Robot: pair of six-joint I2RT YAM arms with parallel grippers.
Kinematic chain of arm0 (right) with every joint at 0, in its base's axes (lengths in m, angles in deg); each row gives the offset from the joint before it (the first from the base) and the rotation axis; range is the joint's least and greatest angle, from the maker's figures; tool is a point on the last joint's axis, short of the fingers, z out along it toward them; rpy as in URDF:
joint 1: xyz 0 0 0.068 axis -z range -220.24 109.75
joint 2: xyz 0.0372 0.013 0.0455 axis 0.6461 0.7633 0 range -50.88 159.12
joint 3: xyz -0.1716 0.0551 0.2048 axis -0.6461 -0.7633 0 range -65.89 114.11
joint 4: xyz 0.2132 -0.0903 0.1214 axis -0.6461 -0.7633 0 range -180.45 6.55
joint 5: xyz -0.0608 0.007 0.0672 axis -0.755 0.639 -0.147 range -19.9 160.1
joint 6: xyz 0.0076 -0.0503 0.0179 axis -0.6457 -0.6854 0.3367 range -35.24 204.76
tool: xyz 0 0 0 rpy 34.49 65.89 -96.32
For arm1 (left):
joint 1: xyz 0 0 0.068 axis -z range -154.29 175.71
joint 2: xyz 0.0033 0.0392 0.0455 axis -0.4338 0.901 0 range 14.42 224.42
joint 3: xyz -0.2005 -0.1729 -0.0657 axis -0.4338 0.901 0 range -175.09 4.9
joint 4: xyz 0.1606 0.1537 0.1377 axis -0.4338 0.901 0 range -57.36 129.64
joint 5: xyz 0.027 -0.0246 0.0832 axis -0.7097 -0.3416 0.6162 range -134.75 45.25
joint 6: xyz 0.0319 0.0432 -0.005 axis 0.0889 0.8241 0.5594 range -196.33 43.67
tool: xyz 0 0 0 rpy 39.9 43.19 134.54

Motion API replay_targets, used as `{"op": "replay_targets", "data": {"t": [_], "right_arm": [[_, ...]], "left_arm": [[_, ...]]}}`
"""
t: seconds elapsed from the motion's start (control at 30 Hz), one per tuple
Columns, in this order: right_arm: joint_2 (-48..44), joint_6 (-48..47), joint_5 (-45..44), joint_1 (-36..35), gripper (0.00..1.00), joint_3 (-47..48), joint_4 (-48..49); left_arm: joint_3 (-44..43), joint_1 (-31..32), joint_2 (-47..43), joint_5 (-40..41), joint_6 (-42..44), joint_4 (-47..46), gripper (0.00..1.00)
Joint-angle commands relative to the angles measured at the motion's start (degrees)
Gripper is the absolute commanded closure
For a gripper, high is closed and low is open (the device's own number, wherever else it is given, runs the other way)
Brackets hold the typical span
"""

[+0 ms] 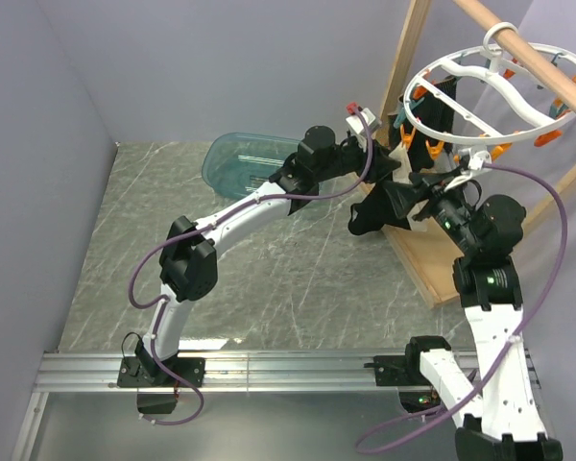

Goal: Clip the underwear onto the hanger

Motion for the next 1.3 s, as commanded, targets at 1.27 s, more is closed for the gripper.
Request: {"op": "replay_targets", "data": {"t": [1.27], "right_arm": [[-4.1,-3.2,11.3,28.4,0.34,7.3,-28.5]], "left_arm": [[23.7,7.8,-17.9,8.0,1.8,-19.1,0.33]]}}
